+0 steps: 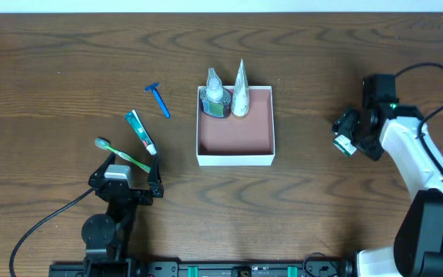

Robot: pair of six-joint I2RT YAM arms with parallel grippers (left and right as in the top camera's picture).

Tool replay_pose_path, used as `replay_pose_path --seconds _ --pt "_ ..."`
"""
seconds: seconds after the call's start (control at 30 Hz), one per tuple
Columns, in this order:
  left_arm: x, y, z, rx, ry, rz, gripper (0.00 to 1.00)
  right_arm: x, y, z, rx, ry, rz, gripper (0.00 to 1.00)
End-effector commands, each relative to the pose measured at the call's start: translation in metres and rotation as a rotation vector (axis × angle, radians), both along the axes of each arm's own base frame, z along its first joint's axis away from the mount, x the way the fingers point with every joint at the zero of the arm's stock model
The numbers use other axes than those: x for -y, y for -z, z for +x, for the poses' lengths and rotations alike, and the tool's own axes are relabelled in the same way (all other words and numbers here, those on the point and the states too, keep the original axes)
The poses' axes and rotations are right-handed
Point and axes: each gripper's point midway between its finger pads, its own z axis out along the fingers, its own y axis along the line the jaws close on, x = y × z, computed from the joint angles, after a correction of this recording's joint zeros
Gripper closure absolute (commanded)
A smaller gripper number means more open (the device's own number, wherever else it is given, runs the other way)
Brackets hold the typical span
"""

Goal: Pack container
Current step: 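Move the right gripper right and grasp the green soap box, then carry the green soap box left over the box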

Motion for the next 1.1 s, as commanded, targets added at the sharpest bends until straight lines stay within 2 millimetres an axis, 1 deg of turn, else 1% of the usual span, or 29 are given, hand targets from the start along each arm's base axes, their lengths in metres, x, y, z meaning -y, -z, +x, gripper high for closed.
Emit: replay_pose_path --seconds 0.0,0.1,0.23,0.5,0.67,0.73,0.8,0.97,1.07 --pt "0.002 0.016 -0.001 -0.048 0.015 0.004 0.02 0.01 0.01 -0.001 0.019 0.035 0.008 0.17" --pt "0.002 0.016 -0.001 -0.048 0.015 0.004 0.02 0.017 0.016 0.0 0.043 0.055 0.003 0.17" --pt "0.002 0.016 -0.001 -0.048 0.015 0.004 0.02 0.021 0.03 0.001 0.076 0.068 -0.001 0.17" --pt "0.002 0.016 -0.001 -0.048 0.015 0.004 0.02 0.021 0.053 0.01 0.132 0.058 0.001 0.17" --pt "0.002 0.016 -0.001 -0.048 0.015 0.004 0.02 0.024 0.061 0.019 0.151 0.044 -0.02 0.18" --pt "0.002 0.016 -0.001 -0.048 0.015 0.004 0.02 0.024 0.063 0.021 0.154 0.045 -0.02 0.2" --pt "0.002 0.016 -0.001 -0.048 0.015 0.004 0.02 0.024 0.065 0.021 0.152 0.044 -0.018 0.25" --pt "0.002 0.016 -0.001 -0.048 0.015 0.004 0.02 0.018 0.067 0.02 0.147 0.029 0.012 0.42" --pt "0.002 0.016 -0.001 -0.048 0.015 0.004 0.02 0.01 0.067 0.02 0.149 0.014 0.056 0.45"
